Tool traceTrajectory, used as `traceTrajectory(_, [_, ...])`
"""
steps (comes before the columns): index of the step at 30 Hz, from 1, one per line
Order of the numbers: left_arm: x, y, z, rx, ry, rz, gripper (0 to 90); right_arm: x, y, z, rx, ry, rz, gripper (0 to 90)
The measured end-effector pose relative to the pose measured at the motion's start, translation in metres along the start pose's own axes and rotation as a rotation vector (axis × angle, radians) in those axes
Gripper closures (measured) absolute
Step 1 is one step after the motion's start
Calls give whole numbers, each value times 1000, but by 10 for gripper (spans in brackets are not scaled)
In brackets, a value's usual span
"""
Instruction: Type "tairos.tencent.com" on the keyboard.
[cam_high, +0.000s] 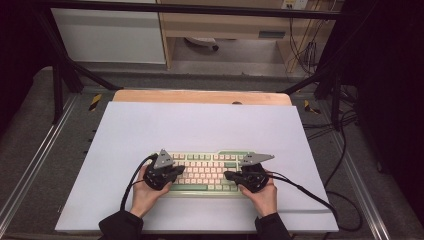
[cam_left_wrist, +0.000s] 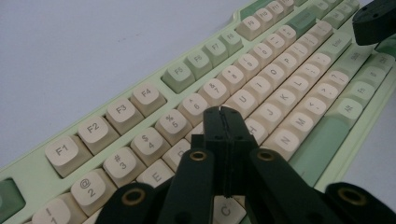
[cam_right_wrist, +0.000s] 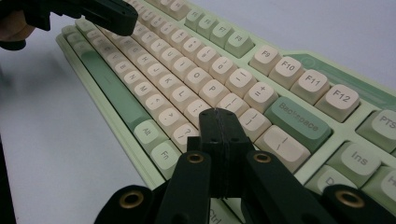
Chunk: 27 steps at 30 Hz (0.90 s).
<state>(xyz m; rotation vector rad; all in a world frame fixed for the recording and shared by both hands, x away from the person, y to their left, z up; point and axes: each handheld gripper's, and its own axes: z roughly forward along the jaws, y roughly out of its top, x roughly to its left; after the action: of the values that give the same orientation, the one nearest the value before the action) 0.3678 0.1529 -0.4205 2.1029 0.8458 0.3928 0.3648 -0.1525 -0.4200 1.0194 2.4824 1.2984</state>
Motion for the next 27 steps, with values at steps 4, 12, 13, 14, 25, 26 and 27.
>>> traceTrajectory(4, [1,-1,-4,-2,2,-6,898,0,0,0,0,0,0,900])
traceTrajectory(12, [6,-3,-9,-5,9,-17,898,0,0,0,1,-2,-1,900])
traceTrajectory(13, [7,-3,-10,-7,9,-18,898,0,0,0,1,-2,-1,900])
traceTrajectory(14, [8,-3,-10,-7,11,-19,898,0,0,0,0,-2,0,900])
traceTrajectory(25, [15,-5,-12,-5,31,-33,898,0,0,0,2,-1,2,900])
traceTrajectory(26, [16,-6,-12,-4,32,-35,898,0,0,0,2,-1,2,900])
traceTrajectory(27, [16,-6,-11,-3,34,-34,898,0,0,0,3,-1,2,900])
